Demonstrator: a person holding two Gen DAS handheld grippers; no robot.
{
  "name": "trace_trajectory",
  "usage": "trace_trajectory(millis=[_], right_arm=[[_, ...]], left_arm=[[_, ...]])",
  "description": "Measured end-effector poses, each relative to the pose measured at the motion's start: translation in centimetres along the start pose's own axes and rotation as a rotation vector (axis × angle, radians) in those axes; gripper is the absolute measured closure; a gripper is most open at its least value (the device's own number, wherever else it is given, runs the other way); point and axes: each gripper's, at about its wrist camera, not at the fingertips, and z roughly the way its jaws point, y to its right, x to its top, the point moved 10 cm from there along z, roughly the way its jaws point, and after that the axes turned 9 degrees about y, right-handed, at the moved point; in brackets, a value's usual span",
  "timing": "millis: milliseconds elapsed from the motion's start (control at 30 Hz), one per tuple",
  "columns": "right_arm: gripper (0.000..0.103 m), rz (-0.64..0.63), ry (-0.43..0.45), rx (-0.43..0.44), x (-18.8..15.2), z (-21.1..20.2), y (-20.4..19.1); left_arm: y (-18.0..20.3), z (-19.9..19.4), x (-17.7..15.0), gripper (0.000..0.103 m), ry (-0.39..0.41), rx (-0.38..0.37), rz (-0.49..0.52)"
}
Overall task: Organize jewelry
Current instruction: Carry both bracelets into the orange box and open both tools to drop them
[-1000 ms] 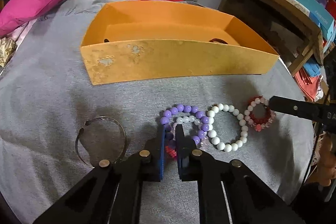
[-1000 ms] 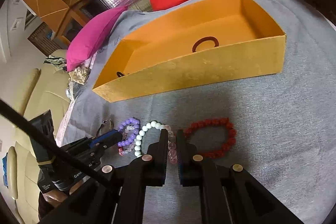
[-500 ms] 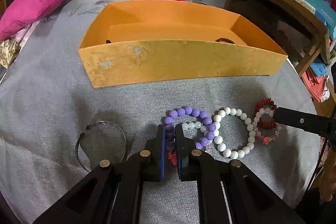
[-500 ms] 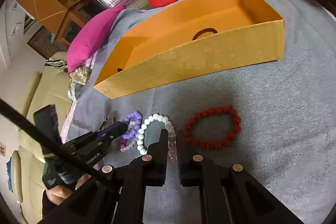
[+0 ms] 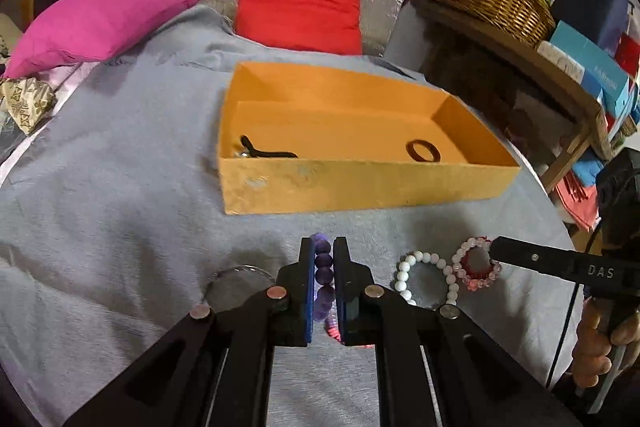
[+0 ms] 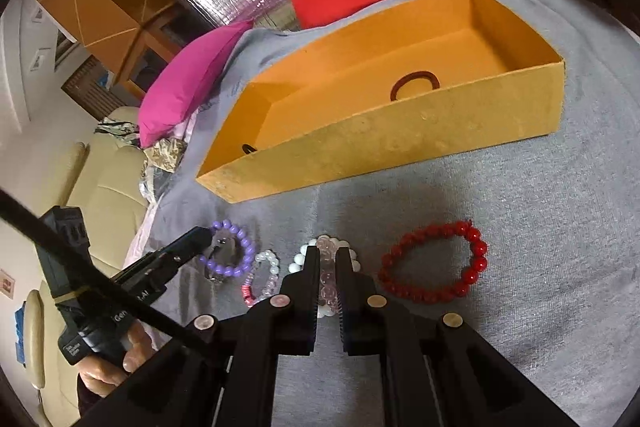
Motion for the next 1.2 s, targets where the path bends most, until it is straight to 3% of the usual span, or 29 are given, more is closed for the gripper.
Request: trace_trajectory(millis=[267, 767, 1033, 1200], right_arm=[[0.094, 0.004, 0.062, 0.064, 1.4, -1.8, -1.1], [0.094, 0.081, 0.214, 0.135, 6.4, -4.2, -1.3], [0.094, 0.113, 0.310, 0.117, 9.9, -3.8, -0.4], [0.094, 0.113, 0.340, 0.067, 11.9, -2.3, 0.8]], left_arm=[[-0.8, -0.8, 1.7, 0.094, 0.050, -0.016, -0.026], [0.1, -2.4, 5.4, 0.094, 0.165, -0.166, -0.051], [1.2, -1.3, 7.9, 0.094, 0.190, -0.205, -0.069], [2.3, 1.5, 10.7, 0.094, 0.194, -0.203, -0.052]])
